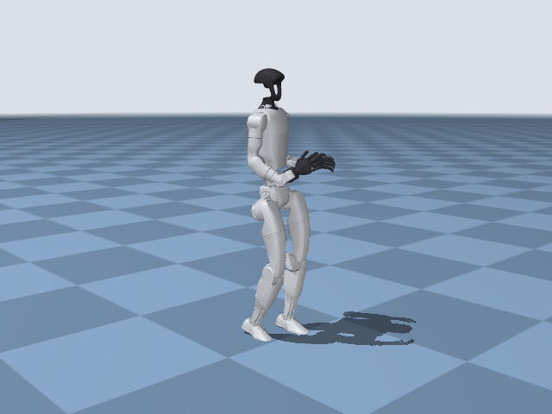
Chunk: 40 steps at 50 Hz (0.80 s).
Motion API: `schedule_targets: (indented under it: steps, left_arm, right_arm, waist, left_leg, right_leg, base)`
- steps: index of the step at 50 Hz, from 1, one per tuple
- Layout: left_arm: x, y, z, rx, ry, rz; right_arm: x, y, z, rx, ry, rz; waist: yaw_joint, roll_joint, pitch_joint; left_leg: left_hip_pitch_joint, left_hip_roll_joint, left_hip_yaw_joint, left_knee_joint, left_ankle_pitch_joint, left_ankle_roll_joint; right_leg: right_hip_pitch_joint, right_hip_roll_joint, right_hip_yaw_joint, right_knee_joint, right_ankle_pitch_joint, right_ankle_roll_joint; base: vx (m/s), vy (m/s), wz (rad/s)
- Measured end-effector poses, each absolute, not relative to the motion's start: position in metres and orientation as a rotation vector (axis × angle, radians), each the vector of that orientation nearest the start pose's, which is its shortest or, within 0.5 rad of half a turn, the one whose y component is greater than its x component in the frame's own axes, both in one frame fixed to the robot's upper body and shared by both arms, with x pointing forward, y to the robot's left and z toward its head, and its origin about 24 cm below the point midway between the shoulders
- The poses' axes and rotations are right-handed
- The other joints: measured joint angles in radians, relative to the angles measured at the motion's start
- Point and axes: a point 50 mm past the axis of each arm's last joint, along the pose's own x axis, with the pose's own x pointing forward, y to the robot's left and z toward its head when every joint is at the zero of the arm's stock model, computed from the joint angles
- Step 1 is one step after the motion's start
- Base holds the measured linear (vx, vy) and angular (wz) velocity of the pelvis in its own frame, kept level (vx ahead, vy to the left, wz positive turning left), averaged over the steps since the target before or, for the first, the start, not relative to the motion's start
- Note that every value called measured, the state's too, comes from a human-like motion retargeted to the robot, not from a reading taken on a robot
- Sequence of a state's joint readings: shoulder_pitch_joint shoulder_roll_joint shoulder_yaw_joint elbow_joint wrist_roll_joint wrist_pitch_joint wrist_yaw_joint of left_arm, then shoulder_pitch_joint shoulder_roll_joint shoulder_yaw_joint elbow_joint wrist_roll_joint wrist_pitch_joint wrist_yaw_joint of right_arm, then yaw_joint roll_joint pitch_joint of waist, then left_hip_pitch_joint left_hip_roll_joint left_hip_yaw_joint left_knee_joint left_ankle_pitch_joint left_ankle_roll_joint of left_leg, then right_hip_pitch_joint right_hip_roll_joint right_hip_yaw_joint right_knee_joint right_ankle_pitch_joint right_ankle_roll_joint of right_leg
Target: Dance
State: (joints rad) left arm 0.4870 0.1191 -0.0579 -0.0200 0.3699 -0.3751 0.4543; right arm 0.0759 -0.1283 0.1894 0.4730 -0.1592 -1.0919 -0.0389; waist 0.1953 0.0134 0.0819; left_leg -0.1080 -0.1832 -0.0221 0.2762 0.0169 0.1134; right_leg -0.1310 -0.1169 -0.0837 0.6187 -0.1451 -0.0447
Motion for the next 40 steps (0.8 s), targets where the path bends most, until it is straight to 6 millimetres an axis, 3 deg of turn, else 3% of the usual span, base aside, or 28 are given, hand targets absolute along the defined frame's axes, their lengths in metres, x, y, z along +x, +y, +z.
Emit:
schedule_targets:
  steps: [3, 7, 10, 12, 15, 17, 20, 22, 23, 25, 27, 30, 33, 35, 37, 40]
  left_arm:
    - [0.181, 0.16, 0.019, 0.422, -0.211, 0.137]
    - [0.237, 0.146, 0.063, 0.402, -0.447, 0.205]
    - [0.273, 0.149, 0.106, 0.474, -0.562, 0.375]
    - [0.289, 0.159, 0.137, 0.521, -0.599, 0.517]
    - [0.286, 0.193, 0.182, 0.564, -0.674, 0.737]
    - [0.266, 0.219, 0.206, 0.573, -0.753, 0.85]
    - [0.216, 0.256, 0.229, 0.636, -0.879, 1.023]
    - [0.175, 0.273, 0.235, 0.698, -0.978, 1.17]
    - [0.153, 0.279, 0.238, 0.732, -1.035, 1.247]
    - [0.111, 0.287, 0.239, 0.796, -1.147, 1.416]
    - [0.08, 0.294, 0.235, 0.849, -1.209, 1.585]
    - [0.051, 0.301, 0.224, 0.919, -1.215, 1.819]
    - [0.051, 0.306, 0.21, 0.927, -1.15, 1.878]
    - [0.06, 0.309, 0.2, 0.901, -1.092, 1.832]
    - [0.076, 0.312, 0.188, 0.866, -1.003, 1.745]
    - [0.093, 0.316, 0.162, 0.847, -0.822, 1.632]
  right_arm:
    - [0.213, -0.073, 0.049, -0.097, -0.725, 0.468]
    - [0.24, -0.019, 0.1, -0.169, -0.902, 0.581]
    - [0.262, -0.002, 0.135, -0.33, -0.989, 0.481]
    - [0.276, -0.009, 0.158, -0.428, -1.062, 0.336]
    - [0.29, -0.03, 0.188, -0.506, -1.144, 0.108]
    - [0.297, -0.046, 0.201, -0.487, -1.151, -0.017]
    - [0.301, -0.072, 0.208, -0.403, -1.117, -0.17]
    - [0.3, -0.087, 0.206, -0.339, -1.085, -0.247]
    - [0.299, -0.095, 0.204, -0.304, -1.066, -0.286]
    - [0.295, -0.108, 0.197, -0.236, -1.031, -0.355]
    - [0.289, -0.127, 0.188, -0.202, -1.014, -0.427]
    - [0.279, -0.163, 0.175, -0.176, -1.003, -0.598]
    - [0.264, -0.214, 0.159, -0.273, -0.95, -0.787]
    - [0.249, -0.25, 0.148, -0.367, -0.89, -0.899]
    - [0.228, -0.282, 0.132, -0.466, -0.794, -0.986]
    - [0.19, -0.317, 0.103, -0.607, -0.597, -1.059]
  waist:
    - [0.03, 0.006, 0.005]
    - [0.072, -0.011, -0.013]
    - [0.112, -0.021, -0.022]
    - [0.124, -0.014, -0.023]
    - [0.124, 0.004, -0.025]
    - [0.116, 0.021, -0.028]
    - [0.079, 0.043, -0.037]
    - [0.028, 0.033, -0.048]
    - [0.005, 0.023, -0.05]
    - [-0.047, 0.011, -0.053]
    - [-0.097, 0.005, -0.057]
    - [-0.111, -0.001, -0.045]
    - [-0.088, -0.006, -0.012]
    - [-0.081, -0.027, 0.01]
    - [-0.07, -0.052, 0.016]
    - [-0.054, -0.109, 0.026]
  left_leg:
    - [0.015, -0.011, 0.018, -0.034, 0.004, -0.009]
    - [-0.018, -0.017, 0.065, -0.053, 0.015, -0.021]
    - [-0.03, -0.004, 0.106, -0.055, 0.012, -0.035]
    - [-0.035, 0.005, 0.101, -0.052, 0.007, -0.043]
    - [-0.039, 0.029, 0.09, -0.056, -0.006, -0.077]
    - [-0.036, 0.065, 0.091, -0.056, -0.01, -0.094]
    - [-0.035, 0.131, 0.091, -0.05, -0.007, -0.123]
    - [-0.055, 0.162, 0.085, -0.049, 0.009, -0.147]
    - [-0.067, 0.177, 0.087, -0.043, 0.015, -0.159]
    - [-0.097, 0.218, 0.077, -0.022, 0.028, -0.192]
    - [-0.142, 0.252, 0.035, -0.015, 0.063, -0.227]
    - [-0.203, 0.301, -0.019, -0.059, 0.177, -0.284]
    - [-0.241, 0.339, 0.01, -0.151, 0.363, -0.351]
    - [-0.254, 0.291, 0.049, -0.173, 0.389, -0.375]
    - [-0.27, 0.237, 0.055, -0.08, 0.253, -0.29]
    - [-0.265, 0.097, 0.083, 0.129, 0.071, -0.106]
  right_leg:
    - [-0.121, -0.009, 0.009, 0.207, 0.079, -0.086]
    - [-0.211, -0.025, -0.019, 0.335, 0.122, -0.127]
    - [-0.225, -0.032, -0.012, 0.442, 0.108, -0.128]
    - [-0.211, -0.077, -0.01, 0.524, 0.085, -0.141]
    - [-0.162, -0.106, 0.049, 0.568, 0.059, -0.127]
    - [-0.101, -0.109, 0.106, 0.512, 0.037, -0.081]
    - [0.033, -0.086, 0.198, 0.282, 0.049, 0.065]
    - [0.144, 0.008, 0.365, 0.03, 0.11, 0.212]
    - [0.194, 0.023, 0.424, -0.096, 0.115, 0.257]
    - [0.271, 0.039, 0.452, -0.26, 0.067, 0.244]
    - [0.29, 0.055, 0.342, -0.344, 0.009, 0.195]
    - [0.254, 0.1, 0.235, -0.399, -0.021, 0.129]
    - [0.207, 0.132, 0.133, -0.388, -0.014, 0.114]
    - [0.183, 0.098, 0.039, -0.393, -0.011, 0.112]
    - [0.167, 0.084, -0.056, -0.406, 0.002, 0.097]
    - [0.153, 0.003, -0.169, -0.429, 0.023, 0.105]
  base:
    - [-0.28, 0.26, -0.99]
    - [-0.2, 0.21, -0.97]
    - [-0.19, 0.24, -0.77]
    - [-0.22, 0.14, -0.57]
    - [-0.23, 0.07, -0.55]
    - [-0.16, 0.04, -0.54]
    - [-0.09, -0.02, -0.26]
    - [-0.16, -0.09, 0.18]
    - [-0.13, -0.12, 0.25]
    - [-0.18, -0.1, 0.42]
    - [-0.41, -0.08, 0.92]
    - [-0.53, -0.08, 0.95]
    - [-0.63, 0.09, 1.64]
    - [-0.62, 0.3, 2.38]
    - [-0.38, 0.19, 2.56]
    - [-0.13, 0.18, 2.14]
